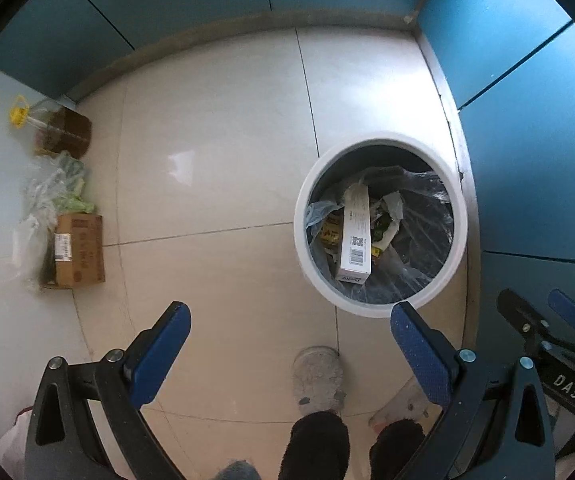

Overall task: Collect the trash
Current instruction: 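Raise both tools from the bin back toward the table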

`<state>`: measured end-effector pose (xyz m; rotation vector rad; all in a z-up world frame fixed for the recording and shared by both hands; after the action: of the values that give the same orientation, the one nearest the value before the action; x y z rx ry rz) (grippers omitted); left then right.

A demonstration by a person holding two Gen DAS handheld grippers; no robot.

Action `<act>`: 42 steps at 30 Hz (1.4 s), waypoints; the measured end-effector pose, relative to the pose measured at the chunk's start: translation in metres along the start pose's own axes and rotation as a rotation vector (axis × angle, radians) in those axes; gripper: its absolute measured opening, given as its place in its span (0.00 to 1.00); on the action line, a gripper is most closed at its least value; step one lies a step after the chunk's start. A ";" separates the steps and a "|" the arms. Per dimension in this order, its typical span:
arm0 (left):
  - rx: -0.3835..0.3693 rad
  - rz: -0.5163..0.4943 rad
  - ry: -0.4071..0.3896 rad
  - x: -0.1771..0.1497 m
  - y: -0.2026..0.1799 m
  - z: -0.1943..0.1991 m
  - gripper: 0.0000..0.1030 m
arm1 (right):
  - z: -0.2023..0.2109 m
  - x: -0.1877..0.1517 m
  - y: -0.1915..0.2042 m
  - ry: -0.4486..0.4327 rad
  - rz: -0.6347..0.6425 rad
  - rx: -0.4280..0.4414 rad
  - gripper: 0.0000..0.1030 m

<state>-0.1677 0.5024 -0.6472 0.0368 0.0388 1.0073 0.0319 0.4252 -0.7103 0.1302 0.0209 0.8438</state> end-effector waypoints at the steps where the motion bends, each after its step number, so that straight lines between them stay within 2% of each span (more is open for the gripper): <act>1: 0.007 0.002 -0.009 -0.004 -0.001 0.011 0.99 | 0.010 -0.002 0.001 -0.008 0.002 0.000 1.00; 8: 0.014 0.010 -0.066 -0.031 -0.003 0.099 0.99 | 0.109 -0.021 -0.003 -0.062 0.014 0.012 1.00; 16: 0.010 0.000 -0.166 -0.063 -0.019 0.235 0.99 | 0.259 -0.054 -0.007 -0.137 0.058 0.053 1.00; 22: 0.008 0.010 -0.216 -0.094 -0.032 0.313 0.99 | 0.361 -0.078 -0.017 -0.194 0.069 0.079 1.00; 29: 0.012 0.000 -0.265 -0.115 -0.048 0.364 0.99 | 0.430 -0.102 -0.032 -0.229 0.097 0.100 1.00; 34: 0.050 0.003 -0.296 -0.121 -0.060 0.398 0.99 | 0.462 -0.108 -0.043 -0.258 0.082 0.152 1.00; 38: 0.105 -0.027 -0.357 -0.113 -0.081 0.428 0.99 | 0.490 -0.100 -0.074 -0.284 0.005 0.244 1.00; 42: 0.156 -0.123 -0.452 -0.094 -0.133 0.462 0.99 | 0.519 -0.091 -0.135 -0.350 -0.129 0.283 1.00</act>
<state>-0.0829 0.3460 -0.1911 0.3989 -0.2906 0.8528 0.1079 0.2128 -0.2155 0.5356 -0.1786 0.6767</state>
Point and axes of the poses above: each gripper's, at about its wrist camera, not at the fingertips, and z roughly against the way its jaws point, y to its left, x to its top, the point moved 1 cm from there along -z, roughly the way its jaws point, and after that the axes turned 10 degrees about -z, right-handed, at the moved point
